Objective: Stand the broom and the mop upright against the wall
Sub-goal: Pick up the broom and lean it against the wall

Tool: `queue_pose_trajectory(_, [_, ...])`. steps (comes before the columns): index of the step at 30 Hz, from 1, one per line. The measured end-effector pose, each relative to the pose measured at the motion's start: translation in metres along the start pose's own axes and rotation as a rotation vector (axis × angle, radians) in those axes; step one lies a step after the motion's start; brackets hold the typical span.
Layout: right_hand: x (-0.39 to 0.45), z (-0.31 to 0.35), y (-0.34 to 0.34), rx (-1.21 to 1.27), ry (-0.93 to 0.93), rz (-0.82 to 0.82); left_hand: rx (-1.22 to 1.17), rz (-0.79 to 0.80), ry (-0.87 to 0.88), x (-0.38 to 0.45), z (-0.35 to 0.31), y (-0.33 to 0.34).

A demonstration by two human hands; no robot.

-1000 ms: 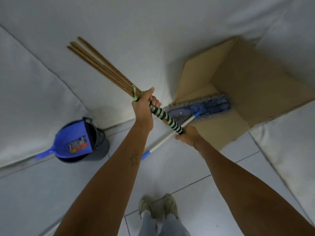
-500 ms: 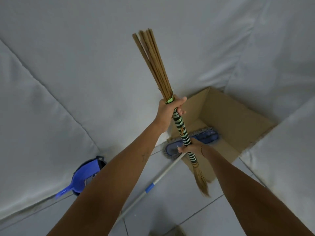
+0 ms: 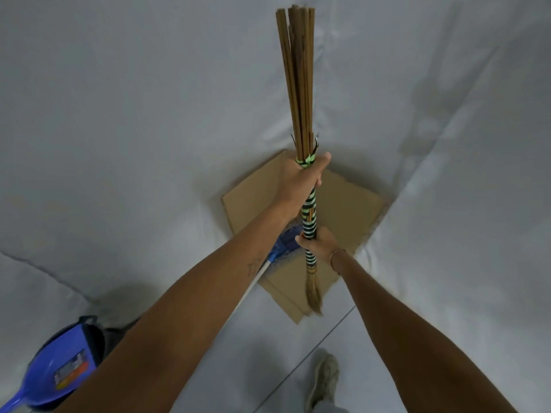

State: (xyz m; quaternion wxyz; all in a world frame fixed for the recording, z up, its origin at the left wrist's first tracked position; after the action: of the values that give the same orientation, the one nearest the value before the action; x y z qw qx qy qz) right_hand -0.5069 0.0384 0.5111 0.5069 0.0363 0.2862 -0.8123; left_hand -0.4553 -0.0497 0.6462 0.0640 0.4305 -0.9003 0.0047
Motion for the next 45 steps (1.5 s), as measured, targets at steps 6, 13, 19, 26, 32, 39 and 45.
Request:
queue_pose_trajectory(6, [0.057, -0.035, -0.080, -0.028, -0.011, 0.043, 0.007, -0.110, 0.002, 0.058, 0.016, 0.084])
queue_pose_trajectory(13, [0.127, -0.037, -0.113, -0.016, 0.007, 0.064, 0.029, -0.196, 0.003, 0.105, 0.024, 0.097])
queue_pose_trajectory(19, [0.168, -0.019, -0.122, -0.024, -0.013, 0.108, 0.029, -0.244, 0.011, 0.153, 0.032, 0.089])
queue_pose_trajectory(26, [0.237, 0.000, -0.128, -0.111, -0.003, 0.066, 0.013, -0.261, -0.020, 0.229, 0.062, 0.071])
queue_pose_trajectory(32, [0.320, 0.025, -0.132, -0.184, 0.012, -0.019, 0.000, -0.271, -0.050, 0.310, 0.086, 0.047])
queue_pose_trajectory(39, [0.408, 0.028, -0.136, -0.205, -0.011, 0.031, 0.089, -0.279, -0.131, 0.389, 0.123, 0.045])
queue_pose_trajectory(45, [0.507, 0.003, -0.128, -0.166, -0.022, 0.081, 0.187, -0.393, -0.195, 0.461, 0.181, 0.043])
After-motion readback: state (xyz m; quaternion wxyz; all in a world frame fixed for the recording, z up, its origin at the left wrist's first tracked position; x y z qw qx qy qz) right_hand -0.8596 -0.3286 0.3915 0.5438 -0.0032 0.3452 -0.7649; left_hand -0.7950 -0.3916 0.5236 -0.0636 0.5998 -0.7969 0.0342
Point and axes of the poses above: each hand's wrist, its own x-axis towards the middle knuckle, its own y-axis out of the palm, z = x × y, the point moved 3 cm from there along x, towards the middle knuckle
